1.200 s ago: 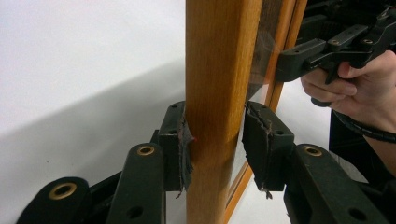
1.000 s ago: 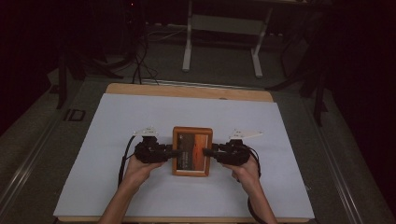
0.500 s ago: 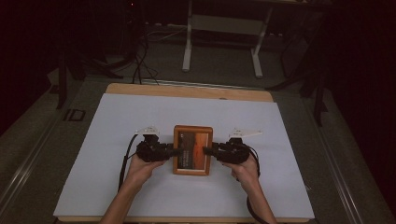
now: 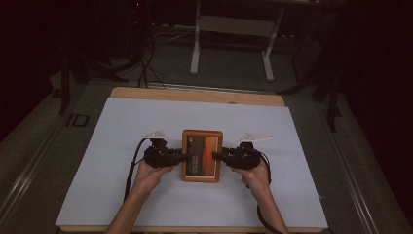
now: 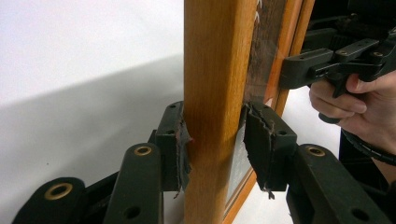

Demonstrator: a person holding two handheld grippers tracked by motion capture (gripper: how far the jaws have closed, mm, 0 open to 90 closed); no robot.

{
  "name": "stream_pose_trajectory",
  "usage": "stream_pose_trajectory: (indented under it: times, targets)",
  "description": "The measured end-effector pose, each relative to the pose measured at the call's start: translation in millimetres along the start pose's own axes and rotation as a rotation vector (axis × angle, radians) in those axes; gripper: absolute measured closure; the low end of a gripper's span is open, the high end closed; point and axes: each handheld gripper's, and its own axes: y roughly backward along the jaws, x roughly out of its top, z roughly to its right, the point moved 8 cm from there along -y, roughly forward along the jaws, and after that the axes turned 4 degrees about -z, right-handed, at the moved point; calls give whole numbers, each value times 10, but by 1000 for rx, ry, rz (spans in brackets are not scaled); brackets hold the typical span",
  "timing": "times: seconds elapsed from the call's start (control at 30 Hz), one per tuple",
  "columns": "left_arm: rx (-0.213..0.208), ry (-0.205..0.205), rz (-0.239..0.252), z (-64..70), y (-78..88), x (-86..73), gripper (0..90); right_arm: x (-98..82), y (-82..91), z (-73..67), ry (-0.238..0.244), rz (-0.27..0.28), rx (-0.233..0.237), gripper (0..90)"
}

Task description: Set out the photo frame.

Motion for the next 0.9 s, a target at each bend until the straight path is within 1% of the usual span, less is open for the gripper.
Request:
stream_pose_trajectory:
  times: [0.17,0.27,0.53,0.9]
  targets:
    - [10,7,-3,-22,-6,5,598,3,-20,19,-7,-3,-2,630]
    - [28,5,-17,-52,-17,-15,596,-23,-64,40,-14,-14,-3,627]
    - [27,22,-9,-62,-24,-19,598,-23,-89,73,-23,-6,12,627]
    - [27,4,-17,-32,-18,-47,608,-37,-84,74,-15,-7,18,620]
